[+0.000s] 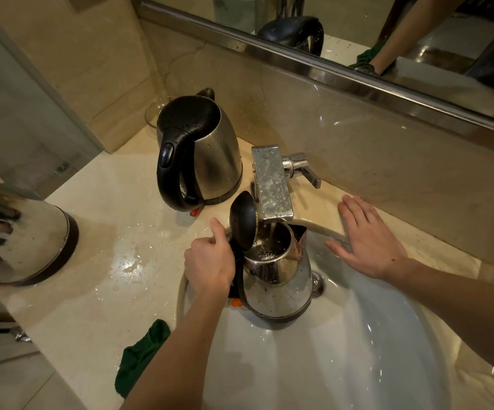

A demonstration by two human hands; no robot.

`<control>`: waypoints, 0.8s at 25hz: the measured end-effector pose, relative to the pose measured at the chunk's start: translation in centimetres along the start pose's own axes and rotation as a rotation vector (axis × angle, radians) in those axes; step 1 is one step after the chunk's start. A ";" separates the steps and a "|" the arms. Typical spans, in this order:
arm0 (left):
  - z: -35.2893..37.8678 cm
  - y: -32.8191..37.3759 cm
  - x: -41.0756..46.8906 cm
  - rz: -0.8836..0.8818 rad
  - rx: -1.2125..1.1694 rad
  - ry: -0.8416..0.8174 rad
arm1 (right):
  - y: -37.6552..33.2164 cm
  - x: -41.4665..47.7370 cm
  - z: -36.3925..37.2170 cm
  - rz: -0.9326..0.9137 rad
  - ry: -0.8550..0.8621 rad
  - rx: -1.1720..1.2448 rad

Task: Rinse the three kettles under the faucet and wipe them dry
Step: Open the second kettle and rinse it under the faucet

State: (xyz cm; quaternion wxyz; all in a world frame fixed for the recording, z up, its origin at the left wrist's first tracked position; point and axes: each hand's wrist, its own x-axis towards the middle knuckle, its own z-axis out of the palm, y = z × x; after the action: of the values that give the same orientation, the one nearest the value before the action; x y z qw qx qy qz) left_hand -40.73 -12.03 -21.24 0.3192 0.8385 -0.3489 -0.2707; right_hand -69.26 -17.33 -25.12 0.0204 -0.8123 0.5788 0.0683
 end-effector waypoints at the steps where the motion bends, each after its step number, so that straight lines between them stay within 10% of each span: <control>1: 0.0 0.0 0.0 0.002 0.004 0.001 | 0.0 0.0 0.0 -0.001 0.001 -0.001; 20: -0.1 0.2 0.0 0.016 0.011 0.005 | 0.0 -0.1 0.1 -0.002 0.021 -0.005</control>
State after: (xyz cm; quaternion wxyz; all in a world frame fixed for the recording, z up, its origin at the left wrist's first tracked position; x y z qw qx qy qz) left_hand -40.76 -12.08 -21.07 0.3176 0.8381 -0.3564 -0.2639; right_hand -69.28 -17.22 -25.19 0.0121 -0.8136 0.5781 0.0611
